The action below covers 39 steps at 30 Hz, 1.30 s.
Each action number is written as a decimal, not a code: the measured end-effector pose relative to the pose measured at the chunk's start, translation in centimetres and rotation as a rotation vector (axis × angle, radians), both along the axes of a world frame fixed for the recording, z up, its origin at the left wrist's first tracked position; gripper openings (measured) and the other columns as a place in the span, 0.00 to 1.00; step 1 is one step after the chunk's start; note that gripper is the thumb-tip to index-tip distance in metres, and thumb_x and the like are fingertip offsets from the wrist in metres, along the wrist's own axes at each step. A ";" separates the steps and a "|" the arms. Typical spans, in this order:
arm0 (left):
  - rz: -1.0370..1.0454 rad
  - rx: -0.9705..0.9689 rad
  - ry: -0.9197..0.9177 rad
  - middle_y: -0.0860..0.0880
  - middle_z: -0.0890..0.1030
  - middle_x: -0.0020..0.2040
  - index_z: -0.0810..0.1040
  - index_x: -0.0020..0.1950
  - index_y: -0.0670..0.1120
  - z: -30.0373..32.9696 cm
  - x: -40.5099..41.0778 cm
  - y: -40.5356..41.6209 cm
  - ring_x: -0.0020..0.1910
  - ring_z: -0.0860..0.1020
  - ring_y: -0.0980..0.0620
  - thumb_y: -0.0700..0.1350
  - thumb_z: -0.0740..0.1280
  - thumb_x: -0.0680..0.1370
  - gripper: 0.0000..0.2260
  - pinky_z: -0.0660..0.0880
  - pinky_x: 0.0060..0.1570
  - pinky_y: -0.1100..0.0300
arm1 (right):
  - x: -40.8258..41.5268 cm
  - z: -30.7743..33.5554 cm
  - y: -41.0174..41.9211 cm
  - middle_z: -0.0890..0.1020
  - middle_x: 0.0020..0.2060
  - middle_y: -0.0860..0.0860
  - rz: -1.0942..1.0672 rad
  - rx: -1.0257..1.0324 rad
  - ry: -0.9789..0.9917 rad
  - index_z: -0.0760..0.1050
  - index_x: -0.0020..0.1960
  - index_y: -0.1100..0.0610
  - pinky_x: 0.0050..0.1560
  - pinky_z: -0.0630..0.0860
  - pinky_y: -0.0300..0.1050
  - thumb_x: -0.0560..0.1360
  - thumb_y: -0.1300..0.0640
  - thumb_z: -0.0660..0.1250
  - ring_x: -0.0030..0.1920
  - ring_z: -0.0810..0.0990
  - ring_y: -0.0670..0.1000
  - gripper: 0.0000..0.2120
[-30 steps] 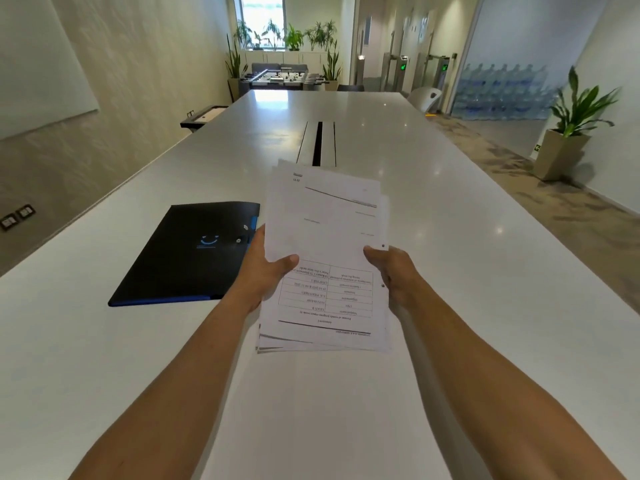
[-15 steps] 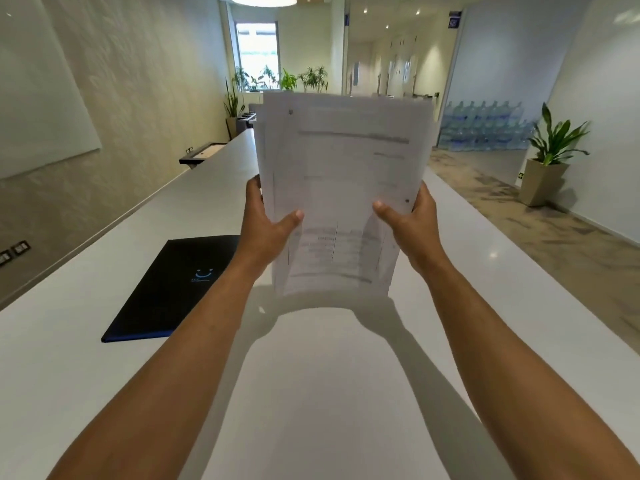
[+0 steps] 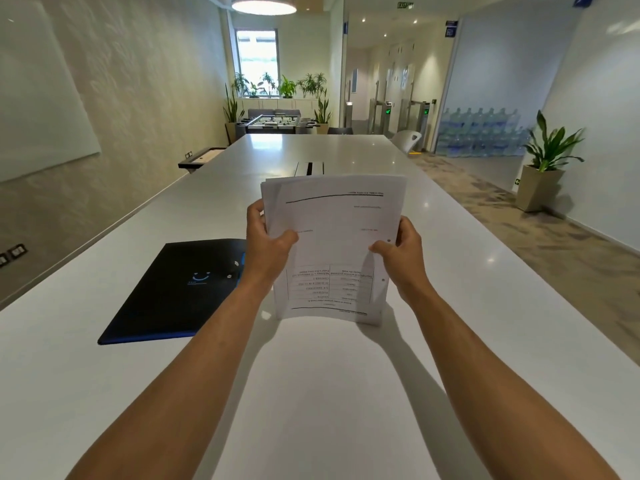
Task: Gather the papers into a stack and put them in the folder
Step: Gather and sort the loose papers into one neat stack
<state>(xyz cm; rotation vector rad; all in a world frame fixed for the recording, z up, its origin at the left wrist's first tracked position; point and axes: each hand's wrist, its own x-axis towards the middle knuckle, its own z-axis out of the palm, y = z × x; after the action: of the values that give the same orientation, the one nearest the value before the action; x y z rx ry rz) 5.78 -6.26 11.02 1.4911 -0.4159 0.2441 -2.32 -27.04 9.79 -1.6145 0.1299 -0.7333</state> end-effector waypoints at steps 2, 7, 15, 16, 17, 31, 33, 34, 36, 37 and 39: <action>0.001 -0.050 0.003 0.51 0.77 0.52 0.65 0.65 0.52 0.4 -0.1 0.0 0.48 0.79 0.54 0.37 0.68 0.74 0.24 0.79 0.38 0.64 | -0.1 0.6 0.2 0.81 0.50 0.46 -0.014 0.028 -0.050 0.70 0.52 0.46 0.38 0.78 0.32 0.66 0.65 0.69 0.48 0.82 0.43 0.21; -0.051 -0.107 0.031 0.47 0.81 0.50 0.74 0.58 0.49 0.9 -0.6 -0.4 0.44 0.82 0.51 0.47 0.64 0.75 0.12 0.79 0.37 0.63 | 0.1 1.4 1.2 0.81 0.51 0.46 -0.009 -0.038 -0.054 0.70 0.54 0.43 0.41 0.81 0.39 0.69 0.64 0.66 0.50 0.81 0.46 0.20; 0.189 -0.042 -0.211 0.53 0.72 0.57 0.59 0.66 0.62 1.7 -1.1 0.3 0.49 0.80 0.52 0.44 0.70 0.78 0.26 0.80 0.41 0.64 | -0.1 1.0 0.7 0.82 0.50 0.47 0.044 0.027 -0.063 0.72 0.53 0.46 0.39 0.79 0.34 0.73 0.69 0.65 0.46 0.83 0.41 0.19; 0.225 -0.026 -0.281 0.51 0.70 0.60 0.59 0.67 0.60 1.7 -1.1 0.4 0.52 0.79 0.53 0.43 0.71 0.77 0.28 0.80 0.44 0.64 | -0.1 1.0 0.7 0.82 0.50 0.47 0.050 0.018 -0.061 0.73 0.54 0.46 0.39 0.80 0.34 0.73 0.69 0.65 0.47 0.83 0.41 0.19; 0.253 -0.002 -0.344 0.49 0.70 0.63 0.61 0.67 0.57 1.8 -1.0 0.4 0.55 0.76 0.57 0.42 0.72 0.76 0.27 0.78 0.46 0.67 | -0.1 1.0 0.7 0.82 0.50 0.47 0.052 0.014 -0.061 0.73 0.54 0.46 0.39 0.80 0.34 0.73 0.69 0.65 0.47 0.83 0.41 0.19; 0.175 0.066 -0.174 0.55 0.76 0.51 0.80 0.53 0.46 2.5 -0.4 0.4 0.52 0.78 0.52 0.48 0.74 0.75 0.10 0.80 0.54 0.52 | 0.0 0.8 0.4 0.82 0.52 0.47 0.032 -0.011 -0.050 0.73 0.55 0.45 0.39 0.80 0.34 0.76 0.67 0.66 0.48 0.83 0.42 0.18; 0.167 0.048 -0.155 0.54 0.77 0.50 0.80 0.51 0.45 2.5 -0.4 0.5 0.52 0.78 0.51 0.48 0.74 0.74 0.10 0.80 0.54 0.50 | -0.1 0.9 0.4 0.82 0.52 0.46 0.031 -0.014 -0.052 0.73 0.55 0.45 0.38 0.79 0.32 0.76 0.67 0.66 0.48 0.82 0.40 0.18; 0.159 0.036 -0.138 0.52 0.77 0.51 0.80 0.51 0.46 2.6 -0.3 0.5 0.52 0.79 0.49 0.48 0.75 0.74 0.10 0.80 0.54 0.49 | -0.1 0.9 0.4 0.82 0.52 0.47 0.032 -0.018 -0.052 0.73 0.55 0.45 0.38 0.79 0.32 0.76 0.67 0.66 0.48 0.82 0.39 0.18; 0.130 0.005 -0.096 0.48 0.79 0.52 0.78 0.48 0.49 2.6 -0.4 0.7 0.52 0.79 0.46 0.48 0.75 0.74 0.08 0.81 0.52 0.47 | -0.2 1.0 0.4 0.82 0.53 0.47 0.036 -0.027 -0.054 0.73 0.56 0.46 0.39 0.79 0.32 0.76 0.67 0.66 0.49 0.82 0.40 0.17; 0.112 -0.012 -0.077 0.47 0.80 0.52 0.76 0.47 0.50 2.7 -0.5 0.7 0.52 0.80 0.45 0.49 0.74 0.74 0.08 0.81 0.51 0.47 | -0.2 1.0 0.4 0.81 0.53 0.47 0.038 -0.029 -0.054 0.73 0.55 0.45 0.39 0.79 0.33 0.76 0.67 0.66 0.49 0.83 0.42 0.18; 0.095 -0.041 -0.065 0.46 0.81 0.51 0.75 0.48 0.51 2.8 -0.6 0.8 0.50 0.81 0.46 0.50 0.74 0.75 0.08 0.83 0.47 0.50 | -0.2 1.1 0.4 0.81 0.53 0.48 0.038 -0.032 -0.048 0.72 0.55 0.45 0.39 0.79 0.33 0.77 0.67 0.66 0.50 0.82 0.45 0.17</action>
<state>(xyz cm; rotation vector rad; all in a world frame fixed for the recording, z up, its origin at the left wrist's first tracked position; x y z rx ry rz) 5.20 -5.47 13.78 1.4673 -0.3908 0.3748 -2.51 -26.61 10.87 -1.6242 0.0523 -0.7477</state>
